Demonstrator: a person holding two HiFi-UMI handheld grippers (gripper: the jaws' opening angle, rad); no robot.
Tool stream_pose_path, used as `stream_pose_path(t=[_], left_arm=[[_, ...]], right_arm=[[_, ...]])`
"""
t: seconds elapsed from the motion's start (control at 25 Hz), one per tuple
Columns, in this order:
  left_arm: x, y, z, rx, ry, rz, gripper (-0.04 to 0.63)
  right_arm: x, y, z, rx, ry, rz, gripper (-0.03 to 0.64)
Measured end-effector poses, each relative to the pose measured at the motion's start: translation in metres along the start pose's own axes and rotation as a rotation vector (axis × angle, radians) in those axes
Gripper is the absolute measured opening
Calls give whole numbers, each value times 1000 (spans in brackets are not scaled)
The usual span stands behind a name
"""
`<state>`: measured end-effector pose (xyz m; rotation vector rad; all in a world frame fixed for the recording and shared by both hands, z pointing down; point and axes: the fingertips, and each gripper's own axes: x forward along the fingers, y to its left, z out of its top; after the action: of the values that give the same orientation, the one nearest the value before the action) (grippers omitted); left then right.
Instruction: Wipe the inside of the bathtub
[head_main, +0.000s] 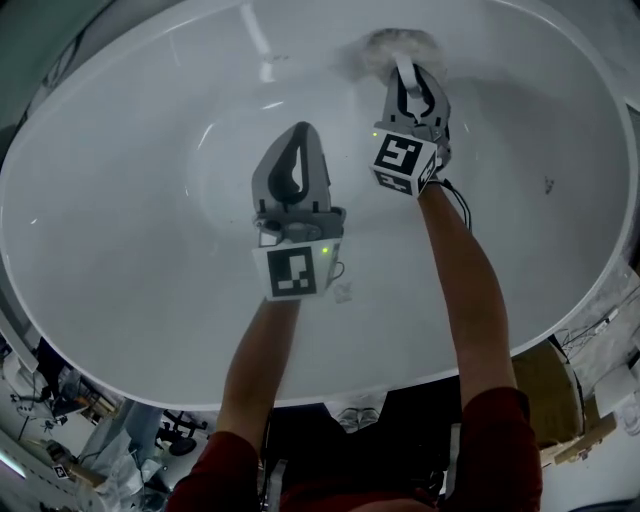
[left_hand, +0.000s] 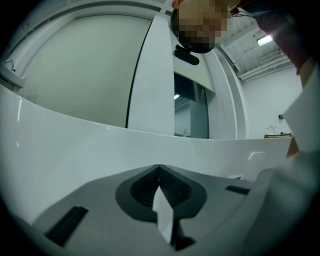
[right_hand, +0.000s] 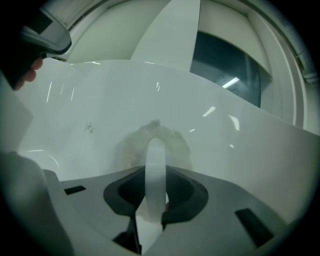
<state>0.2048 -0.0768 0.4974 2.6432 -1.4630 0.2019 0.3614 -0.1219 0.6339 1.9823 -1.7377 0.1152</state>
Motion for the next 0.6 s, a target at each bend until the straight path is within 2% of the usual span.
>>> stream_pose_path(t=[0.2, 0.36, 0.6], left_arm=[[33, -48, -4, 5, 17, -47, 15], [56, -84, -5, 8, 24, -95, 15], [67, -114, -5, 14, 29, -140, 15]], right_arm=[[5, -65, -28, 19, 33, -54, 95], [4, -96, -44, -6, 47, -62, 95], [-11, -142, -69, 134, 110, -177, 95]])
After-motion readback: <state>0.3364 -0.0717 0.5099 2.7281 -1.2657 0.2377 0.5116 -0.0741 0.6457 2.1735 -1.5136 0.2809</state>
